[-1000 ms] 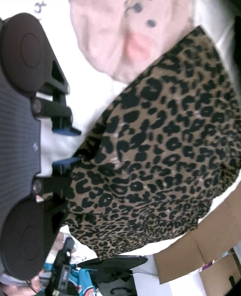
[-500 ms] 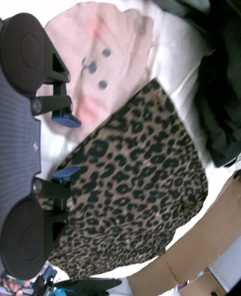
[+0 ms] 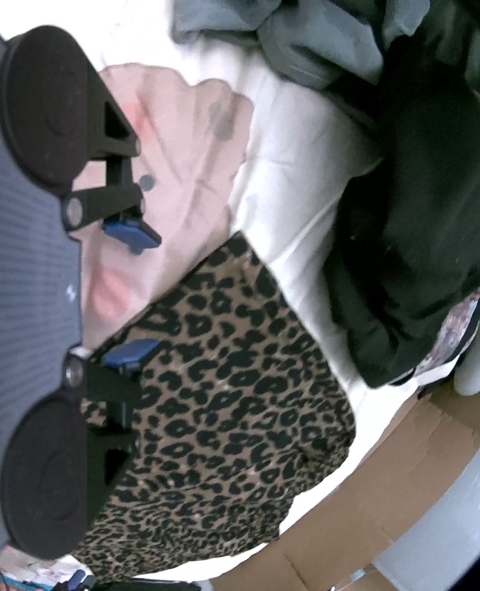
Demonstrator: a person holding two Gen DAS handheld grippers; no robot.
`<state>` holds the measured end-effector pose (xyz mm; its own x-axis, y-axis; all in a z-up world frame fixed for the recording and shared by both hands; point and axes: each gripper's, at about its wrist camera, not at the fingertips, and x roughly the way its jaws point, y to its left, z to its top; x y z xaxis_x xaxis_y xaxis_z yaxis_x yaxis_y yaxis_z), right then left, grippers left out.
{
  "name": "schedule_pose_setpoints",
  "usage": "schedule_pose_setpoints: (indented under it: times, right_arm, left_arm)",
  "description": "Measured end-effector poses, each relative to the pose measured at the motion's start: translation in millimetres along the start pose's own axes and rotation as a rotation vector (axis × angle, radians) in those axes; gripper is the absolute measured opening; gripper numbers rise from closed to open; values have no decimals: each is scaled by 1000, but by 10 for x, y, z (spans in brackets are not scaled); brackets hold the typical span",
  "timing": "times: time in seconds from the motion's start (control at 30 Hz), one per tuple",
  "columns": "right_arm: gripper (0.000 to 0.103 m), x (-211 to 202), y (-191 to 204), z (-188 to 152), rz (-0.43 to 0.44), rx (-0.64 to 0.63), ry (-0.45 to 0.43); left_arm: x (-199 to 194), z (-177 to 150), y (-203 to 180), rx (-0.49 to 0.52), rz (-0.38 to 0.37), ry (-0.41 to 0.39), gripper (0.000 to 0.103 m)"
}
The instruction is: Fold clothes
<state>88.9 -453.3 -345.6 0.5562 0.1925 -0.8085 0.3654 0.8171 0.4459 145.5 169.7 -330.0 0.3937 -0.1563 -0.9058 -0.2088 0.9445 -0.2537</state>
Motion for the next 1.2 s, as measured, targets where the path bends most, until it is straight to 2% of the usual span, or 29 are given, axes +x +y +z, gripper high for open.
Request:
schedule_pose_setpoints:
  times: [0.3, 0.6, 0.7, 0.9, 1.0, 1.03, 1.13, 1.17, 1.2]
  right_arm:
    - [52, 127, -221, 206, -27, 67, -73]
    - [52, 262, -251, 281, -93, 84, -77]
    - [52, 286, -270, 302, -104, 96, -87]
    - [52, 334, -269, 325, -110, 80, -107]
    - [52, 354, -236, 332, -110, 50, -109]
    - [51, 359, -226, 336, -108, 42, -110]
    - [27, 377, -182, 345, -105, -3, -102]
    - [12, 381, -163, 347, -104, -23, -97]
    - [9, 369, -146, 349, -103, -41, -96]
  left_arm:
    - [72, 167, 68, -5, 27, -60, 59]
    - [187, 206, 126, 25, 70, -92, 58]
    - [262, 237, 106, 68, 111, -123, 55]
    - [416, 249, 127, 82, 89, -118, 49]
    - [432, 199, 121, 96, 87, -128, 41]
    - [428, 183, 112, 104, 87, -133, 33]
    - [383, 170, 99, 118, 80, -149, 7]
    - [357, 175, 99, 118, 70, -154, 7]
    - [329, 181, 87, 127, 75, -165, 6]
